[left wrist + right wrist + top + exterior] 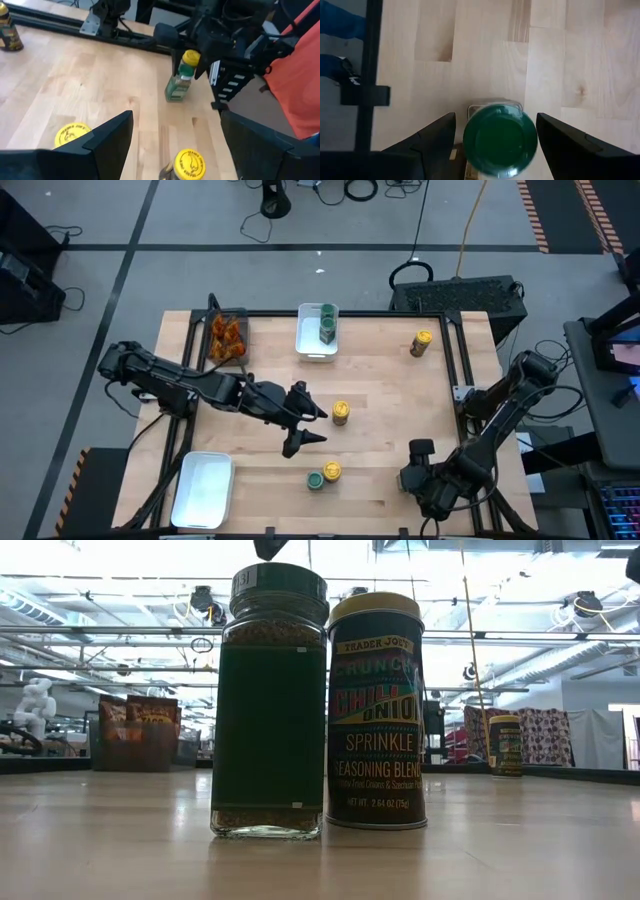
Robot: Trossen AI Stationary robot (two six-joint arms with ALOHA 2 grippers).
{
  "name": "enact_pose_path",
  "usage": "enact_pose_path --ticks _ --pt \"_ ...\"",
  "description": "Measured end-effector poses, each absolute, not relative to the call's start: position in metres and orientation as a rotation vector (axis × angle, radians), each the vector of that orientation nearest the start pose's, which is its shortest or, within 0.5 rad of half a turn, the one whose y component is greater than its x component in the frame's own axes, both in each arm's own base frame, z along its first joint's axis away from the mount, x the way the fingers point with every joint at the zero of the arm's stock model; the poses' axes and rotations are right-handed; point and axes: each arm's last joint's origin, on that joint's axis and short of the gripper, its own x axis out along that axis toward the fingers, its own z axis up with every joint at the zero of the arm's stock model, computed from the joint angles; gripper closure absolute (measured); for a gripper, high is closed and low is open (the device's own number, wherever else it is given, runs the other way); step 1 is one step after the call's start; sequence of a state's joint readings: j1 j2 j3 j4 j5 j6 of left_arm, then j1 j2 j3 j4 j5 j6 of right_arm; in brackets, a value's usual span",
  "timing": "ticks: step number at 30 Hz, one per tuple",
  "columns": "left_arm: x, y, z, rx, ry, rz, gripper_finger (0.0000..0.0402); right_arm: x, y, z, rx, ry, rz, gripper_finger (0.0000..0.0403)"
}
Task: Sort spices by type
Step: Put the right green seasoning bottle into the top white bin
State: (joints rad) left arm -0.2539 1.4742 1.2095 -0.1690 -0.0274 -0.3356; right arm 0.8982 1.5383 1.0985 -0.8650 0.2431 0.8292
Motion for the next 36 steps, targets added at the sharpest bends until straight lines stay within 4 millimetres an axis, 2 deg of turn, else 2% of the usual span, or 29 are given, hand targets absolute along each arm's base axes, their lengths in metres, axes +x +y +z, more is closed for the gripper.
enact_pose_path --ticks 7,15,20,25,29,36 --pt "0.324 -0.083 0.319 -0.266 0.472 -0.147 0.0096 0.187 0.216 0.221 0.009 1.231 0.046 0.0150" --pt "0.323 -0.083 0.317 -0.266 0.495 -0.159 0.0096 0.191 0.212 0.221 0.038 1.265 0.048 0.0227" --pt "0.322 -0.083 0.315 -0.262 0.517 -0.156 0.0096 0.193 0.211 0.225 0.048 1.279 0.050 0.0229" --pt "0.321 -0.083 0.315 -0.261 0.520 -0.155 0.0096 0.204 0.205 0.251 0.012 1.273 0.049 0.0213" --pt "0.319 -0.081 0.317 -0.263 0.527 -0.181 0.0096 0.217 0.194 0.280 -0.050 1.246 0.055 0.0211" --pt "0.297 -0.059 0.335 -0.206 0.530 -0.124 0.0096 0.254 0.154 0.338 -0.148 1.109 0.067 0.0216"
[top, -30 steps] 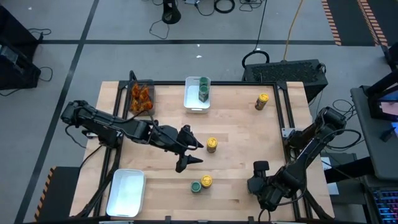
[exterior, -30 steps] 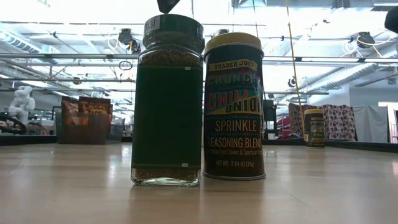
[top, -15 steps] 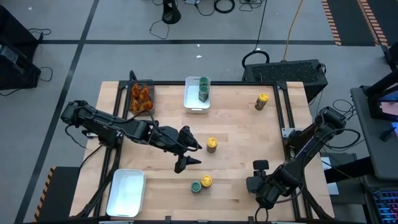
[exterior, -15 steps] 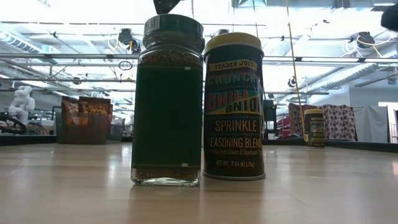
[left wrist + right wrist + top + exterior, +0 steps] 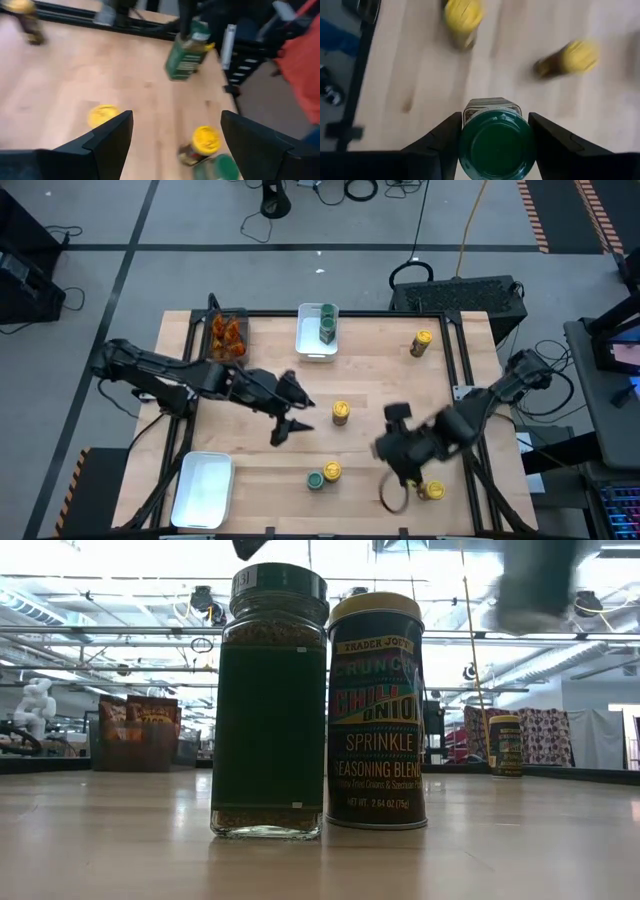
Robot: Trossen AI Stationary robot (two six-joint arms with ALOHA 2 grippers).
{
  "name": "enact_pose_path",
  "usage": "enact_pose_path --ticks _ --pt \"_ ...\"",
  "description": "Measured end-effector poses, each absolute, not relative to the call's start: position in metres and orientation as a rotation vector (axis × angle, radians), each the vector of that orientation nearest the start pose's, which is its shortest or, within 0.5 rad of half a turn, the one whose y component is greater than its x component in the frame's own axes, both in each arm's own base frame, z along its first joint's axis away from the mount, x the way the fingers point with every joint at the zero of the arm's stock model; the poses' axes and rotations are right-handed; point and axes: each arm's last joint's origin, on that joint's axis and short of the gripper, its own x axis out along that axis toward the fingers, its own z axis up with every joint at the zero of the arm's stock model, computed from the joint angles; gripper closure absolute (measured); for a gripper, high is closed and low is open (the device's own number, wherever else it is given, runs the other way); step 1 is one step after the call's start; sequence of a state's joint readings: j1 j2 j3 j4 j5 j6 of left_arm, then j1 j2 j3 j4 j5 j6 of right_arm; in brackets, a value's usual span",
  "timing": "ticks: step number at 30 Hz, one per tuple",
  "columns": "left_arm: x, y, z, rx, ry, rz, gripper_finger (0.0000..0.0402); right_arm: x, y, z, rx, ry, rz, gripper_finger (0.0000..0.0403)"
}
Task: Sort spices by type
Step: Put the right green seasoning bottle into the top white bin
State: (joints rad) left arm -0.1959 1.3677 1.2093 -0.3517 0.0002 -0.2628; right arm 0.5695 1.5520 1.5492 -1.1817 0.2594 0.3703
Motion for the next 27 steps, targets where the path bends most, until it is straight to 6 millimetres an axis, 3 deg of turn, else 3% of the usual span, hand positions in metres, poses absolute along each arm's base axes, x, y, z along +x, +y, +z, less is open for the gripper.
enact_pose_path --ticks 7,12,19,27 --pt "0.262 -0.027 0.364 -0.106 0.470 -0.016 0.0096 0.296 0.079 0.393 -0.209 0.858 0.022 0.0216" --pt "0.243 -0.013 0.375 -0.035 0.447 0.014 0.0096 0.320 0.018 0.404 -0.176 0.745 -0.017 0.0214" --pt "0.223 0.003 0.367 0.038 0.445 0.031 0.0096 0.358 -0.048 0.368 -0.052 0.806 -0.076 0.0214" --pt "0.215 0.019 0.337 -0.028 0.470 0.021 0.0096 0.394 -0.073 0.312 0.033 0.932 -0.075 0.0213"
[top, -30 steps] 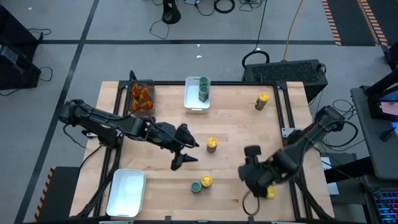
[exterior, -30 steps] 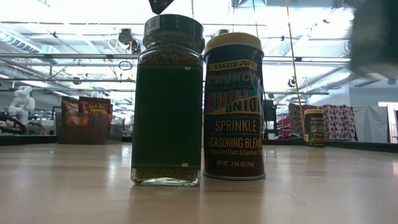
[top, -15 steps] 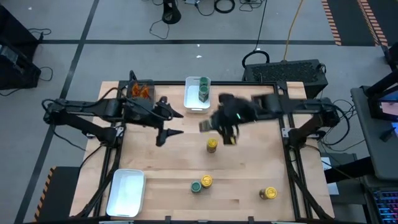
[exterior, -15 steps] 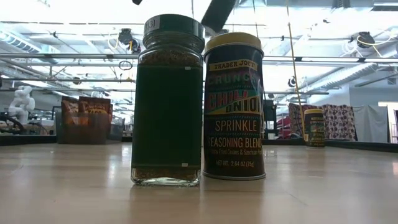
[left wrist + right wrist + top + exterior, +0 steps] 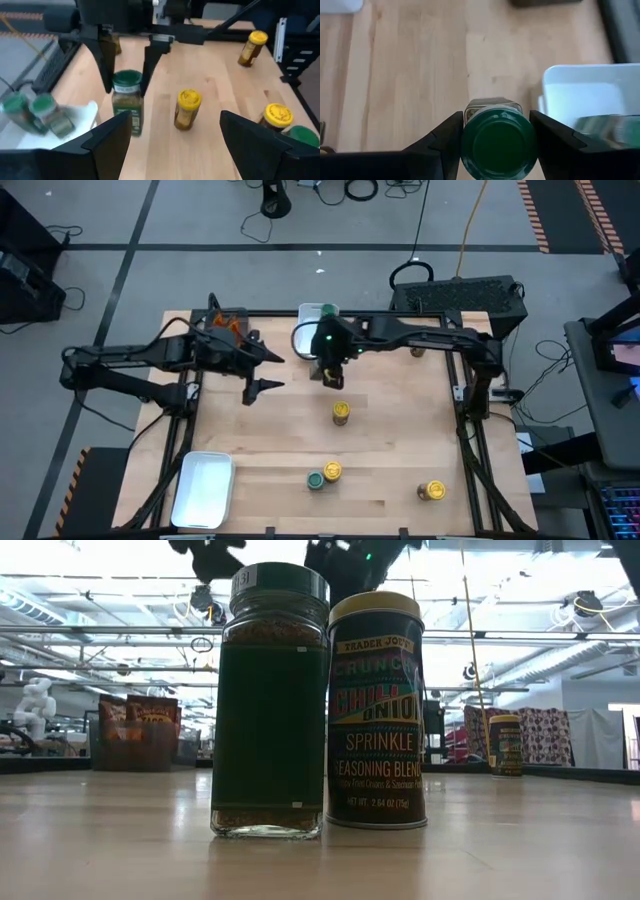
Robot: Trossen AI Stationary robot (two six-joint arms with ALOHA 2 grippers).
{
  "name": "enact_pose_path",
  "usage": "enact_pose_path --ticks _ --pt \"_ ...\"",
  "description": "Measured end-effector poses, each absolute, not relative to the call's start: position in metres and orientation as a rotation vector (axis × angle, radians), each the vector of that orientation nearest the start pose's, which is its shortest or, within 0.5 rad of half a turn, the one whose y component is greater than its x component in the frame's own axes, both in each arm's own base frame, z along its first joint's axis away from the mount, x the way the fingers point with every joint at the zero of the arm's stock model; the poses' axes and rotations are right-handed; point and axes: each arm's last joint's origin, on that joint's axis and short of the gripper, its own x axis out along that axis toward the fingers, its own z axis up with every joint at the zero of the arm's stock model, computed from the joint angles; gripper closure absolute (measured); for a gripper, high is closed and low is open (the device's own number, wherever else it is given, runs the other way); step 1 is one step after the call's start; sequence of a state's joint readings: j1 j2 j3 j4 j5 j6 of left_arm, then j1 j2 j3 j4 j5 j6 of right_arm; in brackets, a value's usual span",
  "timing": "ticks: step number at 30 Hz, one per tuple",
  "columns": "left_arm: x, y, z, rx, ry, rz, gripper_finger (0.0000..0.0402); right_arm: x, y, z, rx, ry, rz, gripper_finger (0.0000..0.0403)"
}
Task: Sort spices by type
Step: Put the right green seasoning bottle into the top white bin
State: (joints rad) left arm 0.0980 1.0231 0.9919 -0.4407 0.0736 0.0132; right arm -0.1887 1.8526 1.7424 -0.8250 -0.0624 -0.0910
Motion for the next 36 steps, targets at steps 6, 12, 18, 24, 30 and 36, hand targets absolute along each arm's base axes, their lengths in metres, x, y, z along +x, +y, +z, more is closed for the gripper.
enact_pose_path --ticks 6,12,18,24,30,36 --pt "0.219 0.023 0.315 -0.088 0.443 0.048 0.0096 0.412 -0.077 0.280 0.055 0.991 -0.054 0.0213" --pt "0.223 0.026 0.310 -0.136 0.379 0.078 0.0096 0.420 -0.079 0.261 0.052 1.035 -0.045 0.0210" --pt "0.224 0.032 0.310 -0.226 0.365 0.163 0.0096 0.423 -0.084 0.252 0.019 1.048 -0.015 0.0209" --pt "0.224 0.033 0.310 -0.262 0.348 0.227 0.0096 0.420 -0.095 0.249 0.032 1.070 0.007 0.0209" --pt "0.224 0.034 0.311 -0.290 0.334 0.273 0.0096 0.417 -0.105 0.248 0.017 1.072 0.004 0.0196" --pt "0.224 0.035 0.311 -0.309 0.329 0.293 0.0096 0.416 -0.110 0.248 0.013 1.074 0.001 0.0165"
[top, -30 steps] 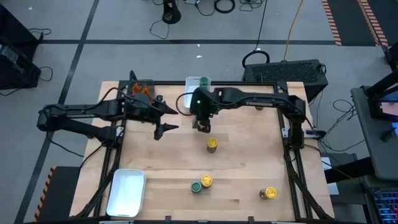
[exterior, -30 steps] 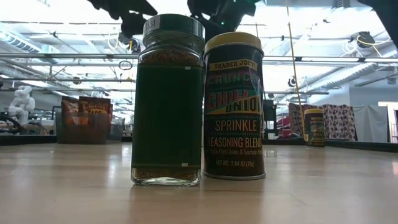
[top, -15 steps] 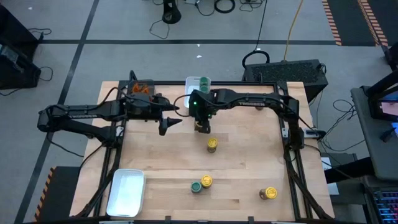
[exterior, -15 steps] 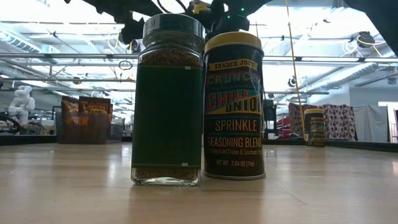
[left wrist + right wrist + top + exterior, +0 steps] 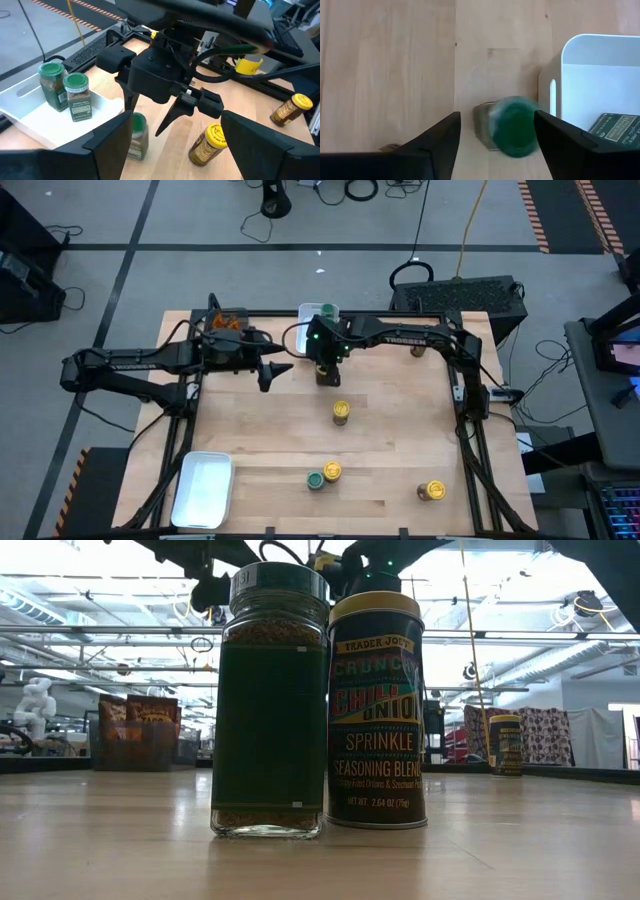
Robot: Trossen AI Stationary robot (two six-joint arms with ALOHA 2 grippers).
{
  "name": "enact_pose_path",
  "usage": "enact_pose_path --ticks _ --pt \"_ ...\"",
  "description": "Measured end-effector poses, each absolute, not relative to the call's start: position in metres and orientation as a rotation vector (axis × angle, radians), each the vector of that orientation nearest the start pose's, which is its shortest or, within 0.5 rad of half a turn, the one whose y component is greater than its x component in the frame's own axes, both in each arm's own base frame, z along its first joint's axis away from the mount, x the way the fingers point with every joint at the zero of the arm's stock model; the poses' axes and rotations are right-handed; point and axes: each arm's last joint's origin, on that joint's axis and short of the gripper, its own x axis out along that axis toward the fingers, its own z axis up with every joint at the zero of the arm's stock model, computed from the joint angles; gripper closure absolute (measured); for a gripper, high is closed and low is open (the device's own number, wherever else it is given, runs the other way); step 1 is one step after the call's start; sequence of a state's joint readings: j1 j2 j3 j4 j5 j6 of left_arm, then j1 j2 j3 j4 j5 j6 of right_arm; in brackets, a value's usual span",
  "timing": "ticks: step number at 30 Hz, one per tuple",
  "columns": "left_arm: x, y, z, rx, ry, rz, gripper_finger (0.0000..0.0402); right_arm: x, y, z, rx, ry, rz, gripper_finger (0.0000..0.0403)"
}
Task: Sort spices by type
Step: Put the right green seasoning bottle into the top white bin
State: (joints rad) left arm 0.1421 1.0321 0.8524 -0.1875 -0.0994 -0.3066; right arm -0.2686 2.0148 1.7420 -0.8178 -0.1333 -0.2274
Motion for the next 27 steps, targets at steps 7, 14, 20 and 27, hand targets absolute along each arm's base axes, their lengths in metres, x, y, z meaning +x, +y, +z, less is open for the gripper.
enact_pose_path --ticks 7,14,20,27 --pt "0.224 0.035 0.311 -0.310 0.326 0.308 0.0096 0.415 -0.113 0.248 -0.025 1.074 0.019 0.0135" --pt "0.225 0.036 0.310 -0.308 0.328 0.317 0.0096 0.402 -0.107 0.276 0.001 1.018 0.062 0.0126" --pt "0.242 0.040 0.307 -0.292 0.266 0.322 0.0096 0.368 -0.103 0.323 0.006 0.971 0.066 0.0126" --pt "0.276 0.058 0.282 -0.252 0.283 0.263 0.0096 0.298 -0.109 0.380 0.007 0.951 0.003 0.0128"
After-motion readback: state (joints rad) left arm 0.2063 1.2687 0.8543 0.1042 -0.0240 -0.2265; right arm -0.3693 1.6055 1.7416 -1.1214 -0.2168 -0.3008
